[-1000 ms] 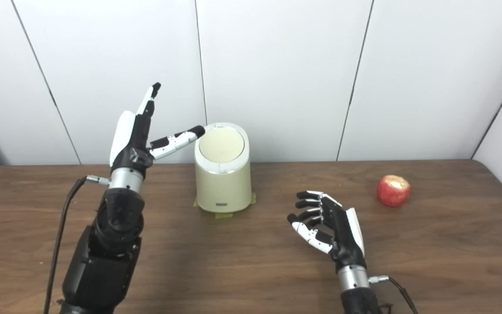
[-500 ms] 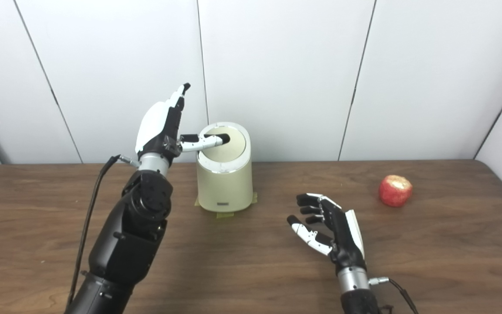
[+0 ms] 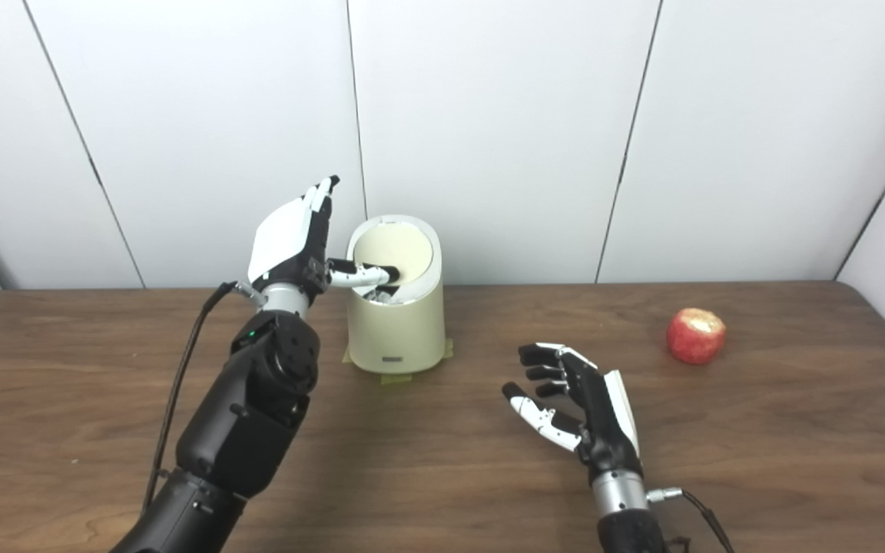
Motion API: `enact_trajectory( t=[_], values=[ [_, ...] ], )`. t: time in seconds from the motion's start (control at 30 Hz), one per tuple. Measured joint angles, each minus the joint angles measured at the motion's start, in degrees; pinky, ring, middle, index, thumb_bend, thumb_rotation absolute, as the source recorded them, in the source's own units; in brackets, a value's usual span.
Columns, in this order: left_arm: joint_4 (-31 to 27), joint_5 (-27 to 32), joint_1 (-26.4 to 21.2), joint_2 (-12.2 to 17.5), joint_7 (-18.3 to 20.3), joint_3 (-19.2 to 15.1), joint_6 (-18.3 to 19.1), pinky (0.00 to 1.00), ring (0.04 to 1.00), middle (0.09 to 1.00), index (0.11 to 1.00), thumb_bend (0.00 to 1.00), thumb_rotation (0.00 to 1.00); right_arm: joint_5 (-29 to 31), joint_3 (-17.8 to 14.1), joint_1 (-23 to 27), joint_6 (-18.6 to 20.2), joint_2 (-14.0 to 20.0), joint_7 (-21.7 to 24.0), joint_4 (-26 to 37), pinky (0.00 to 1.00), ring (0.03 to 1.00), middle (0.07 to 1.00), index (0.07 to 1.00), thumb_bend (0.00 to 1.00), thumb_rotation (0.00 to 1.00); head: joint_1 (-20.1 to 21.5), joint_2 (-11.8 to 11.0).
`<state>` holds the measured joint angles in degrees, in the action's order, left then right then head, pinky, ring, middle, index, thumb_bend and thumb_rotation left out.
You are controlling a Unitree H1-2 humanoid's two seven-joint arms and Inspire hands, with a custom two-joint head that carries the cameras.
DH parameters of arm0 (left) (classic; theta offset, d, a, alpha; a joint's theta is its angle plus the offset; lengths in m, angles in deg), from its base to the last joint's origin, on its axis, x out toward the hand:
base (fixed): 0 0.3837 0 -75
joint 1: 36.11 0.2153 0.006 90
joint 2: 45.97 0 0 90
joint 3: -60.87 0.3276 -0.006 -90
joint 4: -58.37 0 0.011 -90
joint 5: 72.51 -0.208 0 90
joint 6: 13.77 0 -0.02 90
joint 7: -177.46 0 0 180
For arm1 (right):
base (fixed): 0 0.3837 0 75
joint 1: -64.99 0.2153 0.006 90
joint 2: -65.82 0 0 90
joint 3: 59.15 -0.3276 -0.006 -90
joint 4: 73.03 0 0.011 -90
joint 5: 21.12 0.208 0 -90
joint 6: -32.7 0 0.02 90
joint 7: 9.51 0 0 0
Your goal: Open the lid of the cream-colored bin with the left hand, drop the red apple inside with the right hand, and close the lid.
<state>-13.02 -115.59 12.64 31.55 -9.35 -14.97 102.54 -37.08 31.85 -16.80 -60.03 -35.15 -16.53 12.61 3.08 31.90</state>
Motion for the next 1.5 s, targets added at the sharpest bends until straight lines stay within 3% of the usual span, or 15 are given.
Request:
enact_trajectory(
  t=[0.33, 0.6, 0.73, 0.83, 1.1, 1.27, 1.5],
  values=[
    [4.2, 0.2, -0.7, 0.5, -2.6, 1.2, -0.4, 1.00, 1.000, 1.000, 1.000, 0.82, 0.33, -0.4, 0.1, -0.5, 1.1, -0.8, 0.0, 0.7, 0.57, 0.661, 0.683, 0.655, 0.23, 0.18, 0.3, 0.1],
    [5.1, -0.1, -1.5, 1.1, -3.0, 2.8, -0.3, 1.00, 1.000, 1.000, 1.000, 0.81, 0.32, -0.8, 0.2, -0.4, 1.2, -1.0, 0.0, 0.7, 0.57, 0.654, 0.677, 0.649, 0.24, 0.18, 0.4, -0.1],
    [5.1, -1.9, -1.7, 1.7, -3.3, 4.2, 0.0, 1.00, 1.000, 1.000, 1.000, 0.88, 0.29, -0.7, 0.1, -0.4, 1.6, -1.0, 0.0, 0.7, 0.58, 0.660, 0.684, 0.655, 0.24, 0.17, 0.5, 0.0],
    [5.0, -7.6, -2.3, 2.5, -3.2, 6.4, 0.2, 1.00, 1.000, 1.000, 1.000, 0.97, 0.24, -0.7, 0.2, -0.4, 2.3, -1.1, 0.0, 0.7, 0.58, 0.657, 0.683, 0.655, 0.23, 0.16, 0.4, 0.1],
    [0.8, -24.5, -3.6, 3.5, 6.3, 8.4, 0.1, 1.00, 1.000, 1.000, 1.000, 1.00, 0.22, -0.3, 0.2, -0.4, 2.4, -1.1, 0.0, 0.7, 0.58, 0.664, 0.688, 0.658, 0.24, 0.15, 0.4, -0.1],
    [0.8, -27.9, -3.6, 3.2, 9.8, 7.4, 0.1, 1.00, 1.000, 1.000, 1.000, 1.00, 0.20, -0.7, 0.4, -0.4, 2.5, -1.1, 0.0, 0.7, 0.58, 0.657, 0.680, 0.655, 0.23, 0.17, 0.5, -0.2],
    [1.0, -29.4, -3.6, 3.0, 11.5, 6.7, 0.1, 1.00, 1.000, 1.000, 1.000, 1.00, 0.20, -1.0, 0.7, -0.4, 2.7, -1.1, 0.0, 0.9, 0.57, 0.653, 0.677, 0.653, 0.24, 0.16, 0.5, -0.2]
  ],
)
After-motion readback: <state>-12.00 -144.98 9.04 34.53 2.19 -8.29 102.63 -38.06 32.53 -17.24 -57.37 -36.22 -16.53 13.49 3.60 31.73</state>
